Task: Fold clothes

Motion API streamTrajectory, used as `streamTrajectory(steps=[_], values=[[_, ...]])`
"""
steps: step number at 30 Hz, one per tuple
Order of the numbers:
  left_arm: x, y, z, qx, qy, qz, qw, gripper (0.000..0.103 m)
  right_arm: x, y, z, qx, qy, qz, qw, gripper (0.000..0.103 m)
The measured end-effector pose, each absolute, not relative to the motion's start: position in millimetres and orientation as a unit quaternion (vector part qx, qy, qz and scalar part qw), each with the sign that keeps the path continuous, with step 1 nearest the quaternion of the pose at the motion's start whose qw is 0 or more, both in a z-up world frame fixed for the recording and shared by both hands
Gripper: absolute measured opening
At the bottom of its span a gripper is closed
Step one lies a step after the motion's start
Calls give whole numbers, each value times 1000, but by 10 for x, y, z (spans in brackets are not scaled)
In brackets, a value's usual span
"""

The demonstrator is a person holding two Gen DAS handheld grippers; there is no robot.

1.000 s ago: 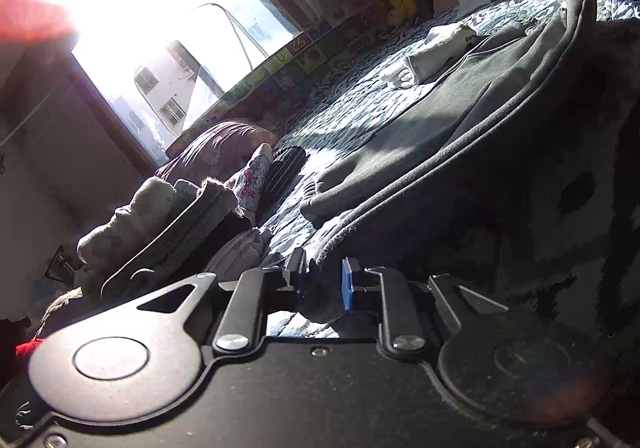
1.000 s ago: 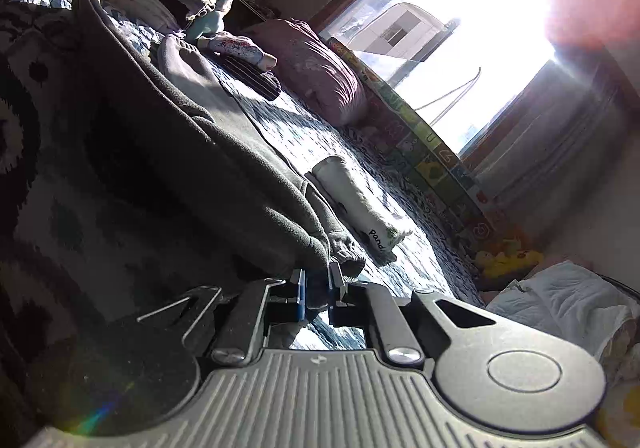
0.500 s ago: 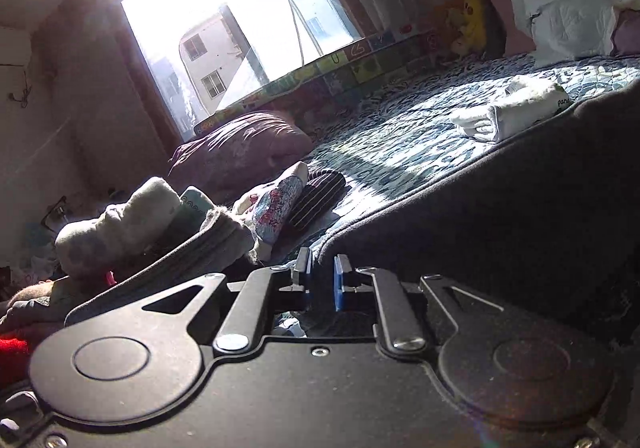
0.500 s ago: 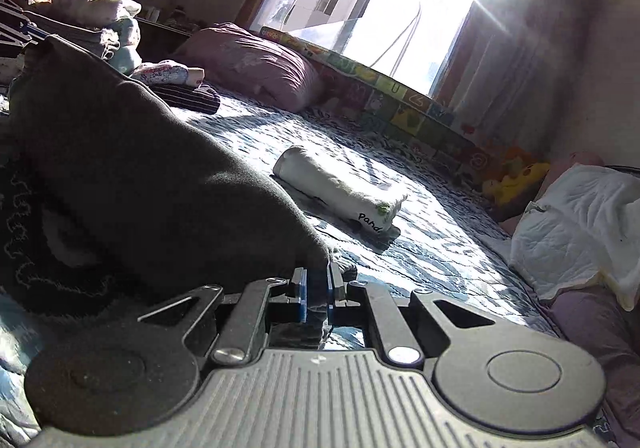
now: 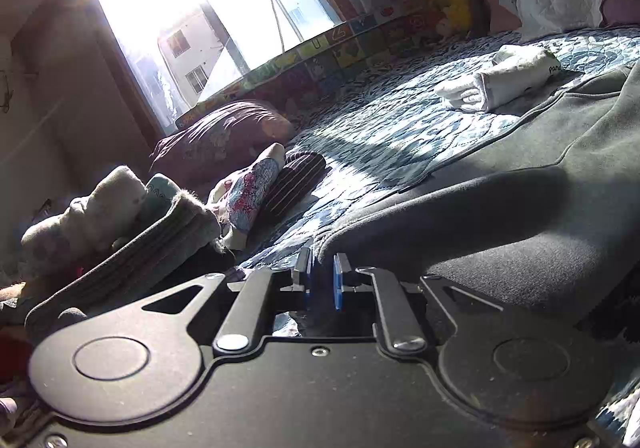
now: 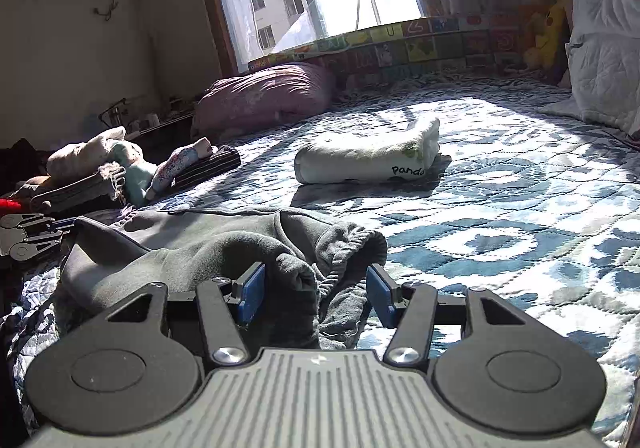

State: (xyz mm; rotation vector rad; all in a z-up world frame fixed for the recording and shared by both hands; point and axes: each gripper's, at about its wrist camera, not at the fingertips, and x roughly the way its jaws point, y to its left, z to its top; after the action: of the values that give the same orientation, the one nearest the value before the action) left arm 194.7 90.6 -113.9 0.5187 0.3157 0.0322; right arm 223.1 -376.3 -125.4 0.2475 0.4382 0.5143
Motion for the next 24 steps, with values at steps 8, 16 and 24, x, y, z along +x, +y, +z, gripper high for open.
streamTrajectory(steps=[8,16,24], values=[[1938,889,-1155,260,154,19,953,9,2374,-3619,-1249,116,249,307,911,34],[1898,861,-950,250,118,50,960,9,2185,-3502,-1008,92,188,267,941,20],[2280,844,-682,212,109,76,968,9,2388,-3546,-975,131,158,211,956,19]])
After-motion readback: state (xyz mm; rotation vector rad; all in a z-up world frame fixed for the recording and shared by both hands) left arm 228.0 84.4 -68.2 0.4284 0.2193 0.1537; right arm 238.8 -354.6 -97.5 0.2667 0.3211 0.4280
